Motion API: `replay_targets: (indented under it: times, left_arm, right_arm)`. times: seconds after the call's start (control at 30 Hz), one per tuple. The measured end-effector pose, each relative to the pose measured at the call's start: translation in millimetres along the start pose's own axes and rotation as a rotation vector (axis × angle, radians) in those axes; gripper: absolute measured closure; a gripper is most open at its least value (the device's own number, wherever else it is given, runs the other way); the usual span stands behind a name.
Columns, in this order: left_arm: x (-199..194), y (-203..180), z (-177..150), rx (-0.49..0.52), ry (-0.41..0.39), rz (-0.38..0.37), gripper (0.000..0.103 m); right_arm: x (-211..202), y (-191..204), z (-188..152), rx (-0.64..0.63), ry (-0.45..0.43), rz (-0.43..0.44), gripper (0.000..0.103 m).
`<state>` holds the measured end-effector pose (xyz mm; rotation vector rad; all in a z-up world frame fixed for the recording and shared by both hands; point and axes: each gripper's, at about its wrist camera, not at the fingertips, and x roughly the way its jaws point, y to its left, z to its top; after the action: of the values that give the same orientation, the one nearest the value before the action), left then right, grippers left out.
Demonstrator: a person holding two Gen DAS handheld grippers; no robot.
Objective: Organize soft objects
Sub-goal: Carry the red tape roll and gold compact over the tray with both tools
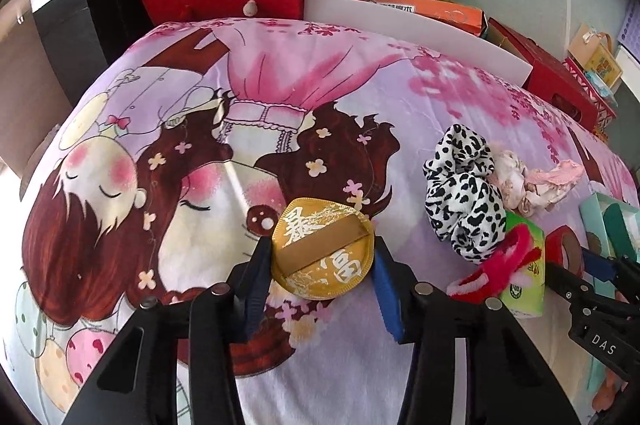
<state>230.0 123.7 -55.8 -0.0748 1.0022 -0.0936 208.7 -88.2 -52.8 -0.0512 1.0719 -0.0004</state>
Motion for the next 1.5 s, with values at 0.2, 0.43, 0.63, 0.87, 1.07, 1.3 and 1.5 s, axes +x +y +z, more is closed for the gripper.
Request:
replay_targets:
  times: [0.2, 0.43, 0.63, 0.87, 1.07, 1.3, 1.5]
  left_arm:
    - [-15, 0, -3, -0.011, -0.021, 0.011, 0.054]
    - [-46, -7, -2, -0.027, -0.052, 0.008, 0.054]
    - [-88, -20, -7, -0.019, -0.103, -0.003, 0.054]
    - [-118, -43, -26, -0.018, -0.119, -0.038, 0.054]
    - [-140, -65, -49, -0.024, -0.125, -0.091, 0.054]
    - [-154, -90, -69, 0.007, -0.12, -0.109, 0.054]
    - [-160, -113, -74, 0.05, -0.115, -0.108, 0.054]
  right_arm:
    - [-19, -1, -5, 0.004, -0.026, 0.01, 0.046]
    - [-63, -4, -9, 0.003, -0.095, 0.014, 0.046]
    - [-93, -9, -23, 0.008, -0.134, 0.002, 0.046]
    - [-125, -17, -50, 0.046, -0.166, 0.015, 0.046]
    - [-150, -27, -73, 0.075, -0.195, 0.017, 0.046]
    - [-166, -44, -89, 0.104, -0.216, 0.0, 0.045]
    - [-179, -65, -95, 0.13, -0.24, -0.001, 0.045]
